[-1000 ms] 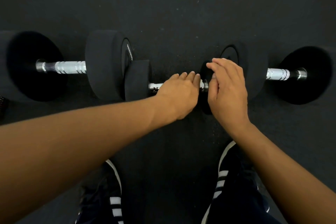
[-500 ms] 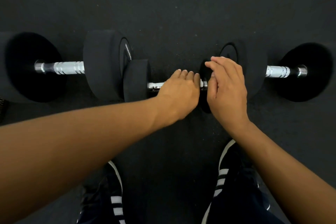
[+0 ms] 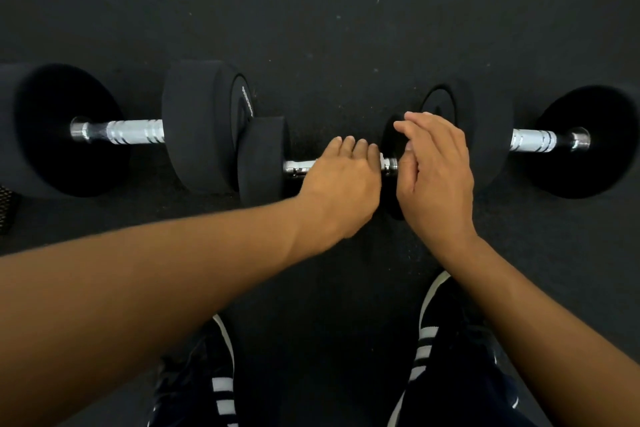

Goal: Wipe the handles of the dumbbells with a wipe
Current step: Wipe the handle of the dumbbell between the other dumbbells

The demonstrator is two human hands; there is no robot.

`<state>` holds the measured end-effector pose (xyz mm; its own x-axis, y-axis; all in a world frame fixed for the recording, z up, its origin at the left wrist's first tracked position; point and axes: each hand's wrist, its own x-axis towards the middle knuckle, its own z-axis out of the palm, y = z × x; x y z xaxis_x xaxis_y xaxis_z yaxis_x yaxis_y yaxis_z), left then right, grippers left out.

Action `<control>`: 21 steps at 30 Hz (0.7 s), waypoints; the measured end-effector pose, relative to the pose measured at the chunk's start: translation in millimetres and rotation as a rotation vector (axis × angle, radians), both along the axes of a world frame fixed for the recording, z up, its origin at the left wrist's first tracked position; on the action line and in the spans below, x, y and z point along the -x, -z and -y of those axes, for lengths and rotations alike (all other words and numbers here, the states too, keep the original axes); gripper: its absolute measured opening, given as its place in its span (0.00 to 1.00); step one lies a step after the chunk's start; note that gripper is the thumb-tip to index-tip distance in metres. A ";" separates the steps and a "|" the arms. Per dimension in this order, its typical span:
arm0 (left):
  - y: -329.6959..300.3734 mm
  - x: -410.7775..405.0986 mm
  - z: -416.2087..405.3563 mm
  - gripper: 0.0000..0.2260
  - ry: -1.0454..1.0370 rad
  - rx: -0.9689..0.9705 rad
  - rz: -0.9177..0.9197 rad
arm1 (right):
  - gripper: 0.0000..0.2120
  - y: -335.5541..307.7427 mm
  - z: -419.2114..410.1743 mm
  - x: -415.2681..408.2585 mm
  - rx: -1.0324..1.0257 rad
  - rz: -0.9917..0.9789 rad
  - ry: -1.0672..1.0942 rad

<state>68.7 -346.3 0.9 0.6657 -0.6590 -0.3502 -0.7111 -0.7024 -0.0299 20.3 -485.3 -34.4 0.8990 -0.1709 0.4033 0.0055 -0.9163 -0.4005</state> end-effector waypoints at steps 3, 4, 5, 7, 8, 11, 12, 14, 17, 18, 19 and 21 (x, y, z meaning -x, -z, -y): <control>3.9 25.1 -6.9 0.28 0.164 -0.011 0.035 | 0.16 0.0 0.8 2.1 0.006 -0.007 0.007; 4.0 28.7 -9.0 0.28 0.207 -0.023 0.034 | 0.16 -0.2 0.6 2.0 0.008 -0.009 0.007; 4.2 28.0 -10.2 0.28 0.221 -0.034 0.032 | 0.16 -0.5 0.4 1.7 0.009 -0.014 0.006; 5.5 18.1 -8.3 0.27 0.163 -0.033 0.027 | 0.17 -1.2 -0.1 0.6 0.006 -0.022 0.001; 6.4 10.9 -6.0 0.28 0.105 -0.029 0.018 | 0.17 -1.7 0.2 0.0 0.007 -0.022 0.000; 5.7 -6.5 -2.5 0.28 0.007 0.011 -0.009 | 0.17 -1.7 0.9 -0.1 0.001 -0.015 -0.003; 5.5 -6.5 -2.4 0.28 0.030 0.018 -0.005 | 0.17 -1.3 1.1 -0.1 -0.001 -0.012 -0.003; 5.0 4.5 -4.8 0.28 0.124 0.006 0.015 | 0.17 -0.2 1.0 0.8 -0.002 -0.002 -0.003; 6.3 23.0 -10.3 0.27 0.270 -0.042 0.035 | 0.16 -0.1 0.9 2.6 0.002 0.009 -0.001; 6.6 22.0 -10.5 0.27 0.269 -0.054 0.028 | 0.17 -0.4 1.0 2.8 0.004 0.004 -0.001; 6.7 17.2 -9.3 0.27 0.241 -0.052 0.020 | 0.17 -0.6 0.9 2.3 0.005 -0.002 -0.002; 4.2 2.1 -3.2 0.27 0.119 -0.016 -0.024 | 0.17 -0.8 1.0 0.4 0.005 -0.008 -0.004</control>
<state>66.6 -343.1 -3.3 0.5746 -0.7267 -0.3764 -0.7899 -0.6129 -0.0225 19.9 -486.3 -33.6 0.9028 -0.1658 0.3969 0.0055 -0.9182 -0.3960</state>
